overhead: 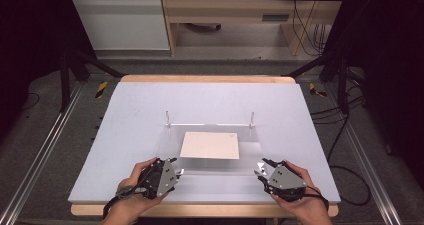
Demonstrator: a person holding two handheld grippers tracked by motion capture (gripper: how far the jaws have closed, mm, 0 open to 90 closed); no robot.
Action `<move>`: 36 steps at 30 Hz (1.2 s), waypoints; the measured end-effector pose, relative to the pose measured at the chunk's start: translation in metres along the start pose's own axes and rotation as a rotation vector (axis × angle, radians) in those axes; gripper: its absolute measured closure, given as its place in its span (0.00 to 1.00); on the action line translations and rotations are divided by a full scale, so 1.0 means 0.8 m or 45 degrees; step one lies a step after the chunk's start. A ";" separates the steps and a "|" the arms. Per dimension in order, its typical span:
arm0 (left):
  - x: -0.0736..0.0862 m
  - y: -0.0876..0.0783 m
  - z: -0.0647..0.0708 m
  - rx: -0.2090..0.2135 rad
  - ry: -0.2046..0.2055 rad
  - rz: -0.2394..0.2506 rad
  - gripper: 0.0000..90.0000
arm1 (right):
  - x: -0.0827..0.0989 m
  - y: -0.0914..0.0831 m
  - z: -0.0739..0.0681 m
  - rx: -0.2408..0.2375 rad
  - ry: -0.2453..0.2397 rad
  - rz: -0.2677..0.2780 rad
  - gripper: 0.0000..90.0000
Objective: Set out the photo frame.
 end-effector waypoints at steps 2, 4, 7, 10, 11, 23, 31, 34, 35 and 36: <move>-0.002 -0.003 -0.003 0.004 -0.017 0.017 0.60 | -0.002 -0.001 0.003 0.007 0.008 0.009 0.60; -0.004 -0.006 -0.007 0.017 -0.037 0.037 0.60 | -0.005 -0.002 0.006 0.011 0.023 0.008 0.61; -0.010 -0.012 -0.015 0.023 -0.064 0.059 0.61 | -0.013 -0.003 0.013 0.013 0.049 0.002 0.63; -0.015 -0.017 -0.021 0.021 -0.068 0.066 0.64 | -0.024 -0.004 0.023 0.018 0.047 -0.007 0.66; -0.020 -0.022 -0.028 0.022 -0.078 0.072 0.65 | -0.028 -0.004 0.026 0.021 0.044 -0.008 0.66; -0.049 -0.043 -0.069 0.057 -0.149 0.095 0.72 | -0.065 0.005 0.064 -0.025 0.114 -0.025 0.70; -0.066 -0.049 -0.100 0.090 -0.188 0.087 0.71 | -0.084 0.016 0.089 -0.054 0.184 -0.040 0.71; -0.070 -0.050 -0.109 0.088 -0.190 0.085 0.71 | -0.090 0.019 0.097 -0.060 0.204 -0.050 0.71; -0.070 -0.050 -0.109 0.088 -0.190 0.085 0.71 | -0.091 0.021 0.099 -0.061 0.207 -0.051 0.71; -0.072 -0.050 -0.112 0.087 -0.195 0.087 0.71 | -0.091 0.021 0.099 -0.061 0.207 -0.051 0.71</move>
Point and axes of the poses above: each handheld gripper's, and its own axes: y roughly forward along the jaws, x roughly out of its underside, z roughly to its right, the point moved 7 cm from there along y, roughly forward along the jaws, and after that the axes turned 14 degrees about x, right-handed, at the moved point
